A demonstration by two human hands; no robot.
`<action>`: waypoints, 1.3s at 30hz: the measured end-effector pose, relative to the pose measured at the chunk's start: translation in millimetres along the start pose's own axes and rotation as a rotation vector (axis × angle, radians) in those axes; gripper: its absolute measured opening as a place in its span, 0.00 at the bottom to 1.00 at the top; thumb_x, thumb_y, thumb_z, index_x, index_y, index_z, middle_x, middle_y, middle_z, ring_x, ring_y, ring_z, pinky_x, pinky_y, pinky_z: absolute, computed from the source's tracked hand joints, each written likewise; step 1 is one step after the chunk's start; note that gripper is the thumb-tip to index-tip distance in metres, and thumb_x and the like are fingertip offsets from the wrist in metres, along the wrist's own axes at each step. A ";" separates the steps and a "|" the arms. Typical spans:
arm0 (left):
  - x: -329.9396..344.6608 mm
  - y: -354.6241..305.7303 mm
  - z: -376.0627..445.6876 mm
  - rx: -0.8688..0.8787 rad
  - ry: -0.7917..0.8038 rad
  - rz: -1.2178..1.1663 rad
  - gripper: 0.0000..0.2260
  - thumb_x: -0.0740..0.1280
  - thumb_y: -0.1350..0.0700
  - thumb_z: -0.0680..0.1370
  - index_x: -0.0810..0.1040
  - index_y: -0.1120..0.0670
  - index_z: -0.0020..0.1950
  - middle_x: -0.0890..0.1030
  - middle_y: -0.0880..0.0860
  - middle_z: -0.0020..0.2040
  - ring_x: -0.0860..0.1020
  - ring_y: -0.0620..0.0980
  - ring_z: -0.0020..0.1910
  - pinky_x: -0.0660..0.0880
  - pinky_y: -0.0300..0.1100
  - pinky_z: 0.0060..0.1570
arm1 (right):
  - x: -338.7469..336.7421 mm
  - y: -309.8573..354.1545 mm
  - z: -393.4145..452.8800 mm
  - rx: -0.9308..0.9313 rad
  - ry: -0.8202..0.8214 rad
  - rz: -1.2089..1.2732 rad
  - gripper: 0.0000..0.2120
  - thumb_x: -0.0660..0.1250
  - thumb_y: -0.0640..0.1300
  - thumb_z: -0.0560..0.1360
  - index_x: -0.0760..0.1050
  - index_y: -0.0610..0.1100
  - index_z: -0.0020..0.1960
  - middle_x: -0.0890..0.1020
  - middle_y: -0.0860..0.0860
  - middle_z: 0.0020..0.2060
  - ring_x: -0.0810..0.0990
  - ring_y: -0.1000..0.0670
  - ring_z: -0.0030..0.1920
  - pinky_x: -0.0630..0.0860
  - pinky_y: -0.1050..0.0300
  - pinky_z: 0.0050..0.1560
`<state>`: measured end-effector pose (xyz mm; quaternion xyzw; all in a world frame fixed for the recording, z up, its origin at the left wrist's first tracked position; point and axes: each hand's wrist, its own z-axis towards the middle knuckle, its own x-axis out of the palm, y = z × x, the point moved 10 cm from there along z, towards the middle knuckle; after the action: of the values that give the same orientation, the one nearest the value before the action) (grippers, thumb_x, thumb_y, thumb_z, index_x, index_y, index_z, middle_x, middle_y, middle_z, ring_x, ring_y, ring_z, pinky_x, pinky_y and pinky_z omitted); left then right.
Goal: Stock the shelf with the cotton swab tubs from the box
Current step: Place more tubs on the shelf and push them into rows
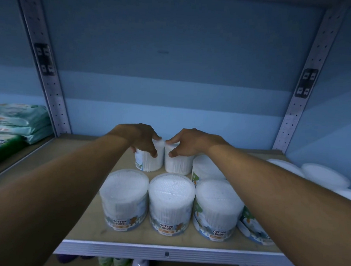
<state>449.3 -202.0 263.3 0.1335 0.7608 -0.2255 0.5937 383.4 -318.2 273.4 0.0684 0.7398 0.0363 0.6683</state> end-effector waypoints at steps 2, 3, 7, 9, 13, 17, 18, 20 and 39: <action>-0.3 -1.3 -4.5 -0.006 -0.001 0.008 0.33 0.73 0.49 0.75 0.64 0.45 0.77 0.72 0.53 0.70 0.78 0.53 0.49 0.77 0.37 0.39 | -0.6 1.3 -3.2 -0.010 -0.003 0.019 0.30 0.70 0.59 0.74 0.69 0.59 0.75 0.71 0.56 0.73 0.70 0.49 0.71 0.68 0.57 0.68; 0.1 -2.2 -5.9 -0.004 0.002 0.017 0.33 0.72 0.48 0.75 0.64 0.45 0.78 0.72 0.53 0.71 0.78 0.53 0.49 0.78 0.38 0.41 | -0.7 1.5 -4.2 -0.015 -0.003 0.028 0.30 0.70 0.59 0.75 0.68 0.58 0.75 0.70 0.55 0.73 0.70 0.50 0.71 0.67 0.58 0.68; 0.4 -2.6 -6.2 0.007 0.028 0.125 0.36 0.70 0.43 0.74 0.59 0.42 0.79 0.70 0.51 0.74 0.76 0.54 0.61 0.78 0.42 0.54 | -1.8 -0.2 -4.1 0.000 0.002 0.053 0.32 0.70 0.61 0.74 0.66 0.58 0.76 0.68 0.55 0.75 0.68 0.50 0.72 0.65 0.58 0.68; -2.2 -0.2 -3.5 0.008 0.032 0.172 0.42 0.73 0.40 0.71 0.55 0.41 0.80 0.66 0.50 0.77 0.71 0.54 0.70 0.73 0.47 0.64 | -6.3 -0.6 -2.9 0.023 -0.017 0.036 0.35 0.70 0.64 0.72 0.66 0.56 0.76 0.68 0.54 0.74 0.68 0.49 0.72 0.67 0.55 0.69; -12.0 -0.8 -0.2 0.021 0.017 0.168 0.46 0.75 0.39 0.69 0.54 0.41 0.80 0.63 0.48 0.79 0.66 0.53 0.75 0.65 0.49 0.72 | -16.8 -2.0 3.5 0.089 -0.045 -0.042 0.37 0.70 0.68 0.69 0.70 0.50 0.71 0.74 0.51 0.68 0.74 0.47 0.65 0.73 0.51 0.63; -12.2 -2.6 6.9 0.014 0.020 0.189 0.41 0.74 0.38 0.69 0.62 0.44 0.78 0.68 0.49 0.75 0.70 0.53 0.71 0.68 0.49 0.70 | -14.4 -5.6 8.7 0.151 -0.007 -0.086 0.37 0.73 0.69 0.66 0.73 0.48 0.67 0.78 0.50 0.61 0.77 0.47 0.50 0.75 0.55 0.45; -12.3 -2.6 8.6 0.009 0.020 0.189 0.40 0.75 0.38 0.69 0.65 0.46 0.77 0.70 0.50 0.74 0.72 0.53 0.69 0.70 0.48 0.68 | -13.6 -6.2 9.1 0.159 -0.001 -0.071 0.36 0.74 0.68 0.66 0.74 0.47 0.66 0.78 0.49 0.60 0.77 0.47 0.47 0.77 0.55 0.45; -12.5 -2.0 9.7 -0.001 0.025 0.163 0.39 0.76 0.38 0.67 0.68 0.47 0.75 0.73 0.50 0.70 0.76 0.54 0.64 0.75 0.47 0.63 | -14.4 -6.3 11.0 0.168 -0.004 -0.049 0.34 0.75 0.66 0.66 0.75 0.47 0.64 0.78 0.49 0.58 0.77 0.47 0.46 0.79 0.53 0.51; -12.5 14.1 12.3 -0.033 0.133 0.142 0.46 0.80 0.43 0.64 0.63 0.45 0.78 0.70 0.51 0.74 0.76 0.56 0.66 0.77 0.49 0.62 | -22.9 4.8 11.0 0.112 0.001 -0.115 0.34 0.74 0.68 0.65 0.76 0.50 0.64 0.79 0.50 0.58 0.75 0.50 0.38 0.78 0.51 0.54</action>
<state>469.6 -195.2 270.3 0.1919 0.7908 -0.1612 0.5584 396.7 -317.3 295.5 0.0628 0.7437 -0.0435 0.6641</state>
